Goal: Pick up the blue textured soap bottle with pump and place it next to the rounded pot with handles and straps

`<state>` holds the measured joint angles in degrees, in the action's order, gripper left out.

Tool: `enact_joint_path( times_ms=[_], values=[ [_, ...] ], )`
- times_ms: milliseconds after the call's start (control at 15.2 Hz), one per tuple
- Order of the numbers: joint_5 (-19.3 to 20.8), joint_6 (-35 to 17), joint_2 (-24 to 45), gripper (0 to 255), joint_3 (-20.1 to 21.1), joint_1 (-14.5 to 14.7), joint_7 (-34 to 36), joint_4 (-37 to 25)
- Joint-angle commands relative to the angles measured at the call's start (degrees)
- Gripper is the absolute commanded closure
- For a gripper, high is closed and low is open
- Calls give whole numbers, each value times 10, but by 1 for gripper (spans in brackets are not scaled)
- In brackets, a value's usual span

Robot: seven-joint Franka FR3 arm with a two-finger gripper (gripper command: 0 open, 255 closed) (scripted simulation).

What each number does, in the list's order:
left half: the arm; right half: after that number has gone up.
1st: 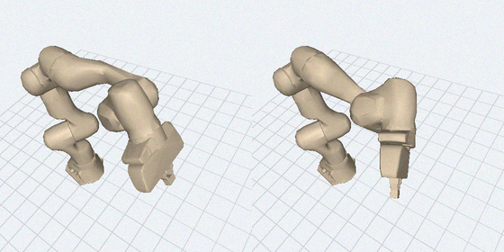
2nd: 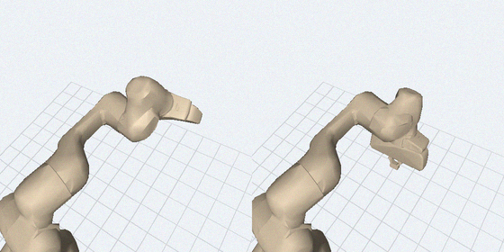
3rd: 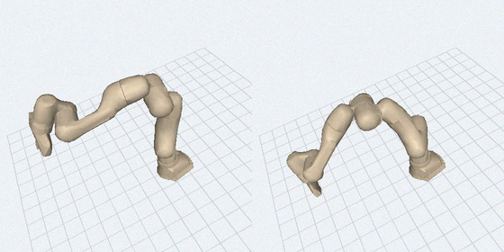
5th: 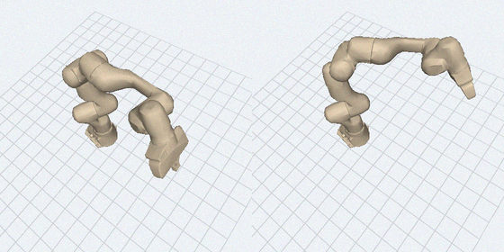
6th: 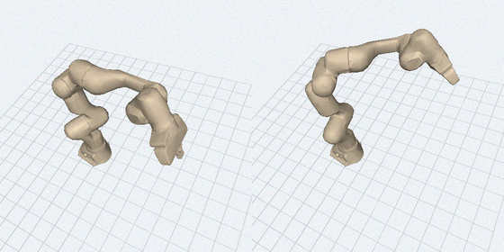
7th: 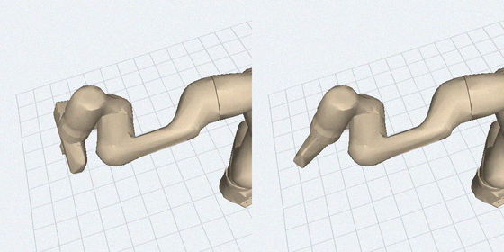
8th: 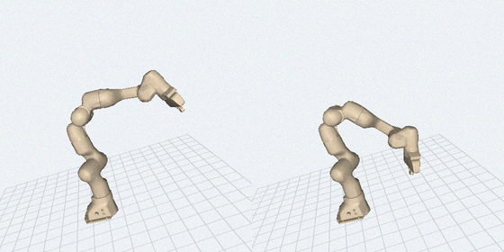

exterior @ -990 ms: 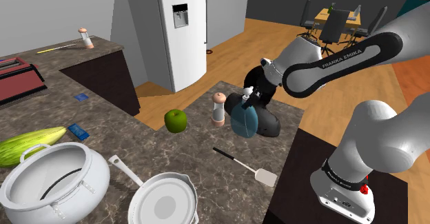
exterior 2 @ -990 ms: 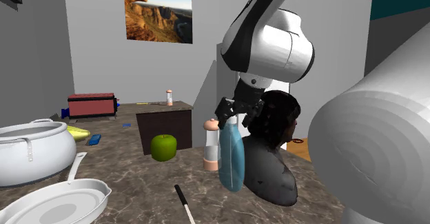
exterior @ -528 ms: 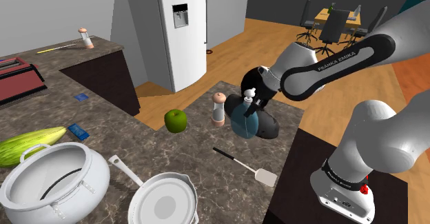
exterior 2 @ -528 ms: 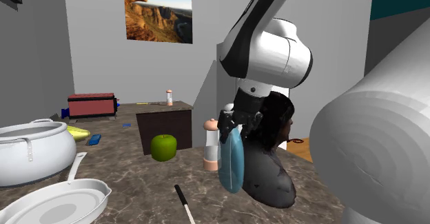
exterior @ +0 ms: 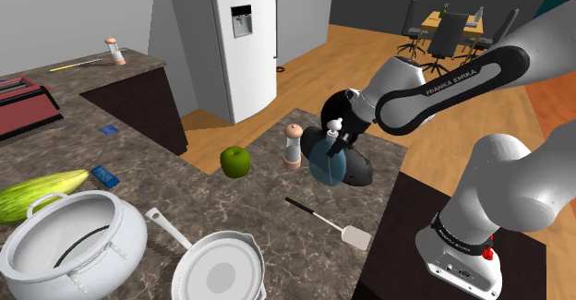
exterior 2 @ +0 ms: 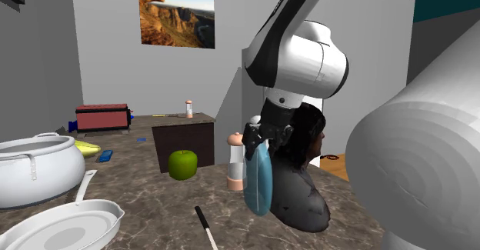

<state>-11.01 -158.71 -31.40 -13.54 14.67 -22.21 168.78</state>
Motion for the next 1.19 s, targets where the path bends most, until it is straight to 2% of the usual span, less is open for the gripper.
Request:
enact_joint_path(
  times_ms=[0,462,1122],
  values=[
    [2,4,-4,255,-3,-6,-3,7],
    [23,84,-57,255,21,-33,23,-18],
    [38,186,-110,255,40,-50,48,-67]
  ],
)
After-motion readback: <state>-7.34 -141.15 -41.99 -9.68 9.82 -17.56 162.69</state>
